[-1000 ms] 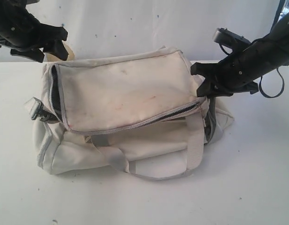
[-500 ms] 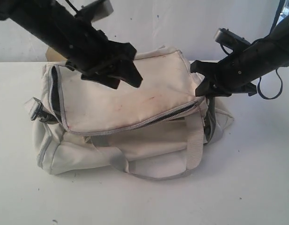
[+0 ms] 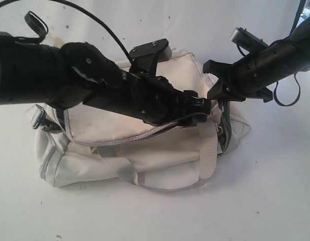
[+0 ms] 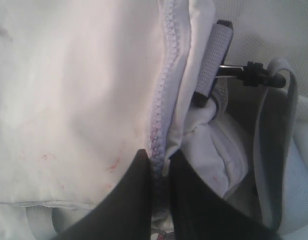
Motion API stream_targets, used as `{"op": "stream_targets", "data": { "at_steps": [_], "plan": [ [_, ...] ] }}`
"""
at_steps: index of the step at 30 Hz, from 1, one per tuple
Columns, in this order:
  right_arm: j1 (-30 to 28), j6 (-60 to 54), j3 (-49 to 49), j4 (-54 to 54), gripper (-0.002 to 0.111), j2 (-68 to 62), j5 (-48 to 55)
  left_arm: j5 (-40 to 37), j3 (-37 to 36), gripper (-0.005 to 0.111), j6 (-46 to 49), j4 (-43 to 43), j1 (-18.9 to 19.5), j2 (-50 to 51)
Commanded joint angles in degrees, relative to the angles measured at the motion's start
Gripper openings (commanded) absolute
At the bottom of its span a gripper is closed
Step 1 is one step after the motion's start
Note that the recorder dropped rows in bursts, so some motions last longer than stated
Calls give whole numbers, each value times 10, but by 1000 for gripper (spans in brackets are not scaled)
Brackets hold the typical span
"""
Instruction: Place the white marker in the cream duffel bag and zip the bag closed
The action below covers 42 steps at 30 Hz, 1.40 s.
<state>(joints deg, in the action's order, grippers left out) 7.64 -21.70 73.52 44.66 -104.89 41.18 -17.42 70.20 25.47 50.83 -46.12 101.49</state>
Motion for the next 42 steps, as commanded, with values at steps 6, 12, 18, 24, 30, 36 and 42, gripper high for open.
{"op": "stream_targets", "data": {
  "at_steps": [6,12,18,24,30,36,42],
  "plan": [
    [-2,-3,-2,8,0,2,6,-21,39,65,1,53,-25,82],
    [-2,-3,-2,7,0,2,7,-5,106,65,-2,62,-25,113],
    [-2,-3,-2,7,0,2,5,35,126,65,-17,106,-25,146],
    [-2,-11,-2,7,0,2,5,31,140,65,-12,128,-25,177],
    [-2,-22,-2,7,0,2,5,41,141,65,58,148,-25,181],
    [-2,-31,-2,6,0,2,1,36,172,64,70,166,-24,202],
    [-2,-68,-2,7,0,2,-1,2,193,64,90,167,-8,219]
  ]
}}
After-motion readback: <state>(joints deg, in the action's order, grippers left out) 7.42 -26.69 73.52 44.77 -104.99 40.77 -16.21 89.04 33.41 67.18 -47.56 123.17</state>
